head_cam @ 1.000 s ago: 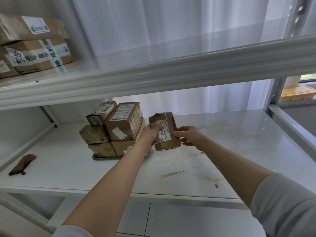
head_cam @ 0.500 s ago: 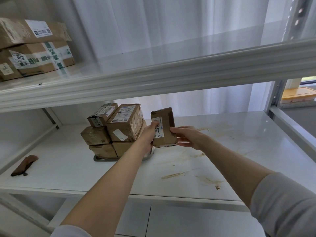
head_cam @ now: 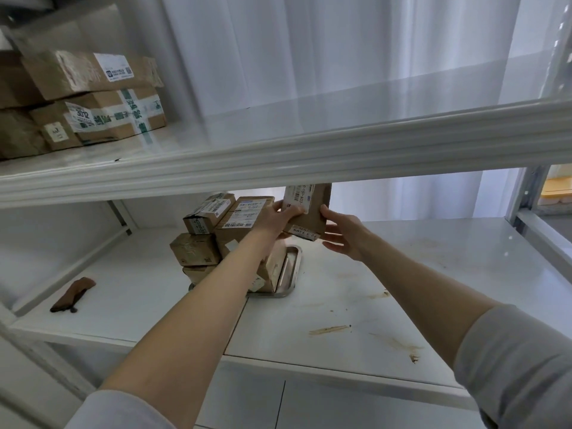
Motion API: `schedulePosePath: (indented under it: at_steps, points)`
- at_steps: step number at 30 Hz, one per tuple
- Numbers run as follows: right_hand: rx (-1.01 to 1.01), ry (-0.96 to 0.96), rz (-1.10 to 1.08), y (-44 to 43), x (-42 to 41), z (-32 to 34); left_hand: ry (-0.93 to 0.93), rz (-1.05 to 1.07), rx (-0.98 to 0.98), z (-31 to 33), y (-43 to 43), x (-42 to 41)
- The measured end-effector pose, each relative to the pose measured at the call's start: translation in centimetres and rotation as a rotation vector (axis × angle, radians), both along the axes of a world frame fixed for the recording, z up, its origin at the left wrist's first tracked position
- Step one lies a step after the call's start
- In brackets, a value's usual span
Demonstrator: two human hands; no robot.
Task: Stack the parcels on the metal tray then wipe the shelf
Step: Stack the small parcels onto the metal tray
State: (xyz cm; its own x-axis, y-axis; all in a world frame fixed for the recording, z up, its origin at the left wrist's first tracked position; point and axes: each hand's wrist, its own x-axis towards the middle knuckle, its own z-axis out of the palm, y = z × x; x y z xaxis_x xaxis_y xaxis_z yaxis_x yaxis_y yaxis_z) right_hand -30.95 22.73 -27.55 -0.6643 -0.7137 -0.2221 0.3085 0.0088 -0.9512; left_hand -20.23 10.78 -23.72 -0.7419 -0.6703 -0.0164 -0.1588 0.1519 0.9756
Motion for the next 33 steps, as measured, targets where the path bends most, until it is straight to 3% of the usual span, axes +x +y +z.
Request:
schedulePosePath:
  at_steps: [4, 7, 9, 13, 15, 19, 21, 25, 29, 33]
  points:
    - [-0.004, 0.169, -0.064, -2.5, 1.1, 2.0, -0.022, 0.23, -0.49, 1.5, -1.9, 0.2]
    - [-0.08, 0.11, 0.033, -4.5, 1.8, 3.5, -0.203, 0.348, -0.91, 2.0, -2.8, 0.7]
    - [-0.09, 0.089, 0.107, -5.7, 2.6, 4.1, -0.221, 0.295, -1.006, 1.9, -3.1, 0.8]
    - [-0.095, -0.006, 0.063, -8.1, 3.4, 4.8, -0.128, 0.104, -0.864, 2.7, -3.6, 1.5]
    - [-0.044, 0.013, 0.019, -9.4, 3.4, 5.0, -0.142, 0.146, -0.775, 3.1, -5.0, 2.1]
    - [-0.11, 0.032, 0.041, -11.4, 3.6, 5.6, -0.125, 0.281, -0.359, 2.9, -8.7, 3.6]
    - [-0.14, -0.003, 0.047, -12.6, 4.1, 5.7, -0.135, 0.228, -0.31, 2.9, -9.8, 4.5]
    - [-0.042, 0.087, -0.015, -15.5, 4.8, 5.3, 0.033, 0.216, -0.226, 2.7, -11.3, 4.9]
    - [0.106, 0.17, -0.053, -17.3, 4.6, 4.7, -0.003, 0.259, -0.248, 2.5, -13.1, 4.8]
    - [0.113, 0.238, -0.124, -18.4, 4.7, 4.3, 0.004, 0.145, -0.252, 2.6, -13.0, 4.6]
